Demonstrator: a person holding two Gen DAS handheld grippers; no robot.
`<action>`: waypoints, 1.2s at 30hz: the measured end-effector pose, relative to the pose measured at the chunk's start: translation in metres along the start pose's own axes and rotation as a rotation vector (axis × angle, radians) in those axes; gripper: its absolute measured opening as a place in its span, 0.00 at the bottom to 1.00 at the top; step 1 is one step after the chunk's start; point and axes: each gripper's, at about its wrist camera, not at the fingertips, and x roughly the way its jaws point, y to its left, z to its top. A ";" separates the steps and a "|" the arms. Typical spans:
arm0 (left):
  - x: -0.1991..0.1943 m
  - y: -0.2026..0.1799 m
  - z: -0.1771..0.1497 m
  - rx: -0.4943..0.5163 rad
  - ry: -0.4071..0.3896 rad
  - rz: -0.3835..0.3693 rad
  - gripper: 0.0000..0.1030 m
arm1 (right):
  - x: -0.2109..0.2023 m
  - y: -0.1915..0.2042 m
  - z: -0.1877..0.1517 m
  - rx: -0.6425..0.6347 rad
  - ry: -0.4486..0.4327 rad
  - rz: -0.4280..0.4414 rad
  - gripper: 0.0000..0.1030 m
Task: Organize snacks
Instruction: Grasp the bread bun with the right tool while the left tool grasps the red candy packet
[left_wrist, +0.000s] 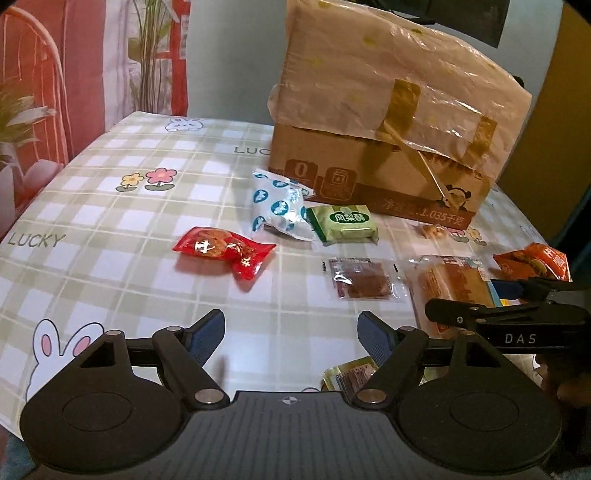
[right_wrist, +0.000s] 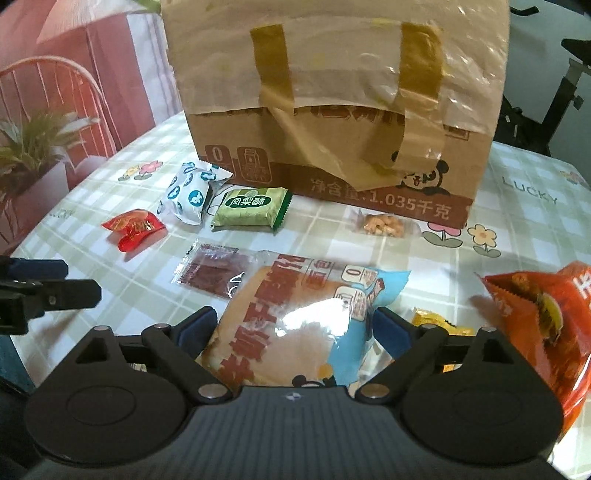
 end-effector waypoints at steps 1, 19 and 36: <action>0.002 0.000 -0.001 -0.002 0.004 -0.005 0.78 | -0.003 -0.001 -0.003 0.005 -0.023 0.009 0.85; 0.011 0.005 -0.001 -0.031 0.010 0.062 0.78 | -0.010 -0.005 -0.020 -0.001 -0.114 0.061 0.82; 0.058 0.045 0.048 -0.320 -0.014 0.098 0.63 | -0.014 -0.004 -0.020 -0.013 -0.153 0.061 0.79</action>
